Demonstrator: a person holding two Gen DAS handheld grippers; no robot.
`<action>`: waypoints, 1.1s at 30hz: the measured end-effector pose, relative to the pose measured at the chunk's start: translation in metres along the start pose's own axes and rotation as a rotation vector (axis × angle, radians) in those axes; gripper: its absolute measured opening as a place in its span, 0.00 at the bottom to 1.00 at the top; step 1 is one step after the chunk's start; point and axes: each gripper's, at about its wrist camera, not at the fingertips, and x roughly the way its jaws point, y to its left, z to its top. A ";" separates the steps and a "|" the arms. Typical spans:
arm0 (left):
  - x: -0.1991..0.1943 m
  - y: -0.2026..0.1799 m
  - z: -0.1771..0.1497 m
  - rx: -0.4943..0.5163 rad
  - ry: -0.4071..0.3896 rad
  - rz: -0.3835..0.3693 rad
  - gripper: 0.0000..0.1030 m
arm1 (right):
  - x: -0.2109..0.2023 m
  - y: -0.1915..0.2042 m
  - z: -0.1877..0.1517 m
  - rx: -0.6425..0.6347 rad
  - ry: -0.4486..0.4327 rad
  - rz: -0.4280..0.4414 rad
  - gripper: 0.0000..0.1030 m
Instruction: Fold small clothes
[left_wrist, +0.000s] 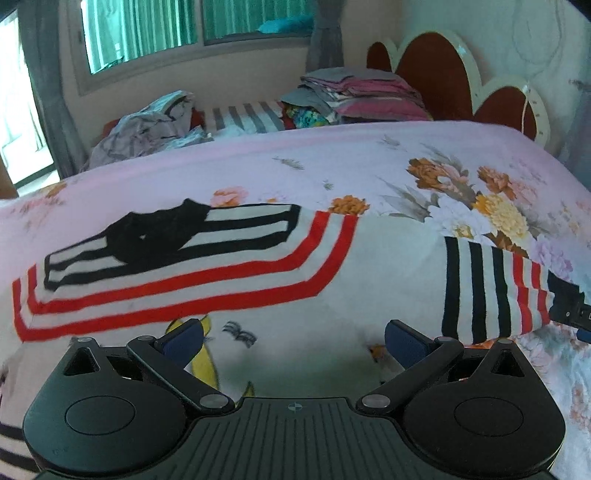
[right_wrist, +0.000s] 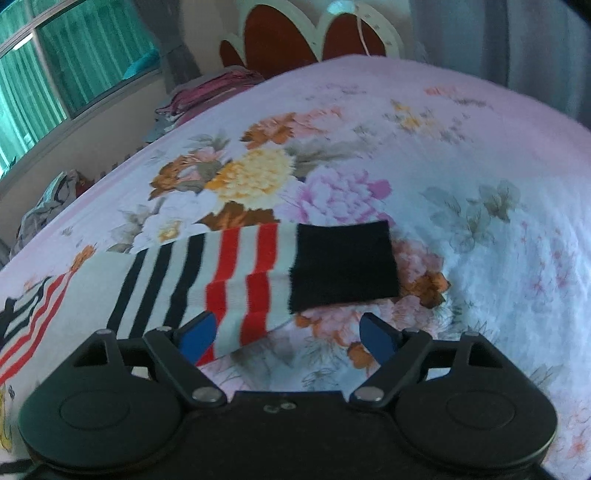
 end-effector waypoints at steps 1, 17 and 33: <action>0.002 -0.003 0.002 0.009 0.002 0.002 1.00 | 0.003 -0.003 0.000 0.015 0.004 0.003 0.82; 0.010 0.055 -0.003 -0.026 0.057 0.084 1.00 | 0.029 -0.021 0.023 0.129 -0.064 0.021 0.07; 0.002 0.250 -0.055 -0.230 0.034 0.180 1.00 | -0.005 0.257 -0.029 -0.406 -0.059 0.305 0.07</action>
